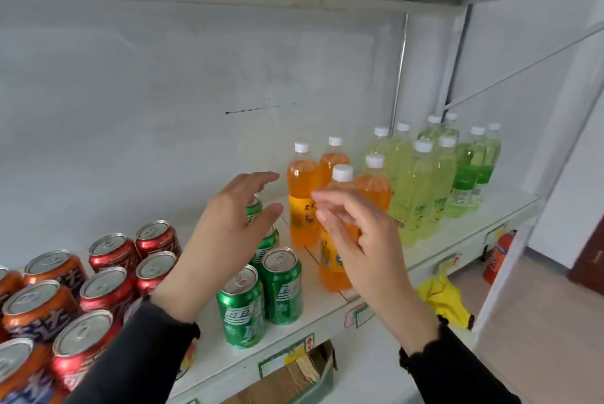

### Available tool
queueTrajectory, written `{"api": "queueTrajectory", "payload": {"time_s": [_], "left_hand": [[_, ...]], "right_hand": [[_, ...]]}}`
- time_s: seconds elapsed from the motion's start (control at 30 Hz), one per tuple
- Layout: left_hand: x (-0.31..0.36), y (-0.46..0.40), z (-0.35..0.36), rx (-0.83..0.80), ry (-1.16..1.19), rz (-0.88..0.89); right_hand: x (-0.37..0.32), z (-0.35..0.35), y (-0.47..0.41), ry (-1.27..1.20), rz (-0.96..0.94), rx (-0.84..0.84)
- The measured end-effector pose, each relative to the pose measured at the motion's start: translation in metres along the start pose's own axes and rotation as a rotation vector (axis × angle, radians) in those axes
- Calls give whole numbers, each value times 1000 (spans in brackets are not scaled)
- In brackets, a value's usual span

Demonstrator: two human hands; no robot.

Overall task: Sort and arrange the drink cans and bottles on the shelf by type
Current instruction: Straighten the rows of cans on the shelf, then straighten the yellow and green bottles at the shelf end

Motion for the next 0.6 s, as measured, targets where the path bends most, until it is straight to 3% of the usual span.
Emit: {"api": "queueTrajectory", "payload": {"time_s": [0.17,0.27,0.47,0.6], "left_hand": [[15,-13,45,-24,87,29],[17,-21,66,-58,85,-5],[22,-41,97,-94,90,-63],[25,-44,106,-57,91,-119]], "right_hand": [[45,-52,42,-136,200,222],[87,-63,60,-175,356,245],[157,-38,60,-345,572,-191],[179,-20,58,-400,596,-401]]}}
Point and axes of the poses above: each hand's wrist, its own y-axis away from the middle knuckle, its own z-axis out of the palm, x = y × z, the point moved 5 cm from there along -y, towards the middle knuckle, and after that the axes turned 13 degrees about -x, right-handed, at the moved point
